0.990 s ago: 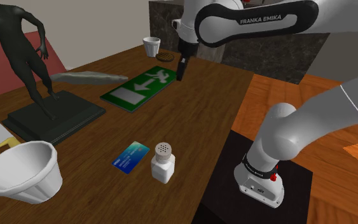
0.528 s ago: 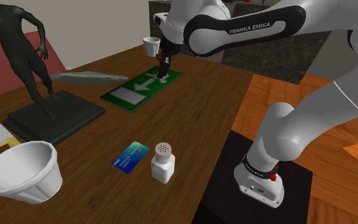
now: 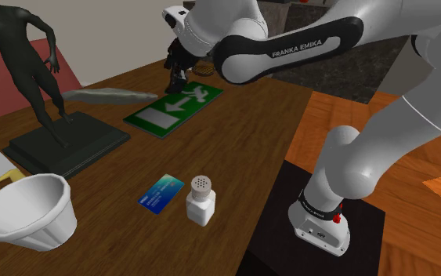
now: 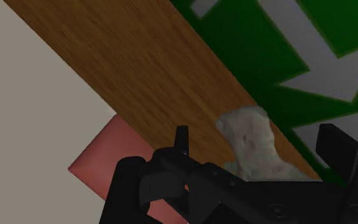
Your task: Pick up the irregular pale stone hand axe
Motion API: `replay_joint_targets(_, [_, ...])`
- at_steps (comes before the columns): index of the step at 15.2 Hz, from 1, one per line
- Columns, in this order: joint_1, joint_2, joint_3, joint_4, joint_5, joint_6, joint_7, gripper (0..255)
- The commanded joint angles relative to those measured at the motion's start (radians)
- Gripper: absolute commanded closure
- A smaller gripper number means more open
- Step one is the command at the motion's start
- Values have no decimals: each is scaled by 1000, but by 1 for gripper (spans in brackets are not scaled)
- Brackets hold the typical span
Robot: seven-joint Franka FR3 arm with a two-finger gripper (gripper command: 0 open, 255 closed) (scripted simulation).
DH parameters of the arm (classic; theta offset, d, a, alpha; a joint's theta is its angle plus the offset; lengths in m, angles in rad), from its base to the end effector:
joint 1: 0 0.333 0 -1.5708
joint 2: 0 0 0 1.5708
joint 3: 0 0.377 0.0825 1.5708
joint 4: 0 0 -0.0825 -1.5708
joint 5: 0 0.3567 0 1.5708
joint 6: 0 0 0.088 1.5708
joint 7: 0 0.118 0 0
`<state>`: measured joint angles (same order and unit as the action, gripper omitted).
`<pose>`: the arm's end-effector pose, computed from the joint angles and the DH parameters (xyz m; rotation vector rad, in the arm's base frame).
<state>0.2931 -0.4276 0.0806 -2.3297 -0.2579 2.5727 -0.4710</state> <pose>0.3926 0.1643 0.6334 2.3765 1.3275 0.9217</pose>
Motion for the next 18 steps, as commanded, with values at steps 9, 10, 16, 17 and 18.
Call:
replay_joint_targets(9, [62, 90, 75, 12, -124, 357, -104, 0])
replay_joint_targets(10, [63, 93, 79, 13, -131, 371, -107, 0])
replay_joint_targets(16, [-7, 115, 131, -39, -200, 451, -34, 0])
replay_joint_targets(17, [-32, 122, 150, -51, -223, 473, -10, 0])
replay_joint_targets(18, [-33, 122, 150, -51, -223, 473, -11, 0])
